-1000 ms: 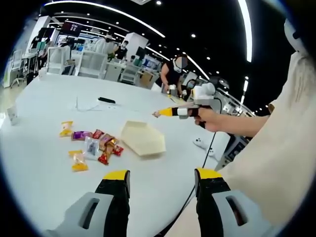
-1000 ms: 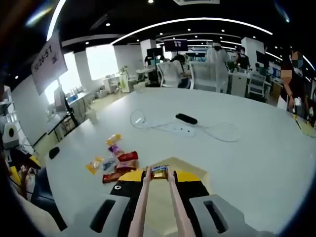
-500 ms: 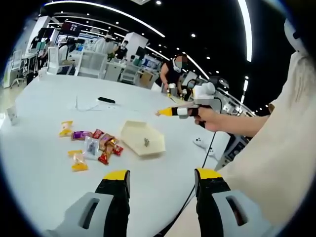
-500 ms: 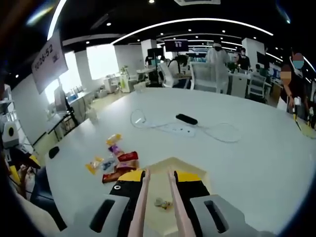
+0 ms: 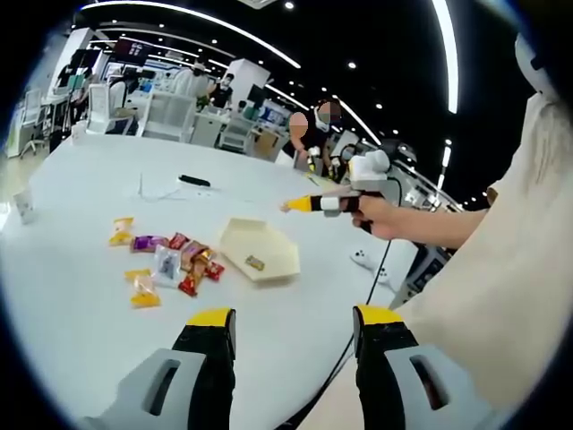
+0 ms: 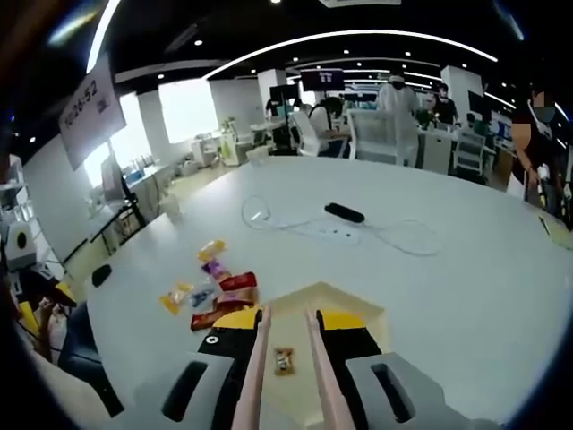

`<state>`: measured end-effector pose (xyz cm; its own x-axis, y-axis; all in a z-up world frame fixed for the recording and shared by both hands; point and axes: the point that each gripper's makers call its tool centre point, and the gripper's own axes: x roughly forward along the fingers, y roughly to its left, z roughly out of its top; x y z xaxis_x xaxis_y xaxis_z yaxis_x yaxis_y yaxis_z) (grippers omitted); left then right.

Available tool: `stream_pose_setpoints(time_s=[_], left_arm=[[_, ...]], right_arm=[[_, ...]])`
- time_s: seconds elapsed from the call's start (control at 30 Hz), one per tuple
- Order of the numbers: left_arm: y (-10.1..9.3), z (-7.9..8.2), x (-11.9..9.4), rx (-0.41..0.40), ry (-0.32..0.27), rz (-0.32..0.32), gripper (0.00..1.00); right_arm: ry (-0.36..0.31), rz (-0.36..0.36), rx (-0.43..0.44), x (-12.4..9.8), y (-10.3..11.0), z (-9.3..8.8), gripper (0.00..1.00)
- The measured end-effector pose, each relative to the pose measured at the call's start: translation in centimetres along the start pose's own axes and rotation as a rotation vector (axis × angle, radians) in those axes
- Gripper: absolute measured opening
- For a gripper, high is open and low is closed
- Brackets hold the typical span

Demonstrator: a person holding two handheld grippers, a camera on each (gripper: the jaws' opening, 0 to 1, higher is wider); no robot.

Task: Place the target food into the container with the food tongs after gripping and lifting it, then release it inside without dropping or visibly crushing the food.

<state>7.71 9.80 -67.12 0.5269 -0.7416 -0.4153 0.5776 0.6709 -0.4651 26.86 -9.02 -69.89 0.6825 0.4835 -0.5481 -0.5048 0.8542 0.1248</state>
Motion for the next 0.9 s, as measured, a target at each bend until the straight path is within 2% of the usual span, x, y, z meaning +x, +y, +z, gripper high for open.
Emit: stream_pose_setpoints(time_s=[0.57, 0.9], left_arm=[[0.2, -0.1, -0.5, -0.006, -0.005, 0.012, 0.52], [0.5, -0.1, -0.6, -0.014, -0.010, 0.019, 0.52]], right_arm=[[0.028, 0.052, 0.000, 0.9, 1.9, -0.5, 0.25], [0.046, 0.098, -0.024, 2.0, 4.2, -0.8, 0.25]])
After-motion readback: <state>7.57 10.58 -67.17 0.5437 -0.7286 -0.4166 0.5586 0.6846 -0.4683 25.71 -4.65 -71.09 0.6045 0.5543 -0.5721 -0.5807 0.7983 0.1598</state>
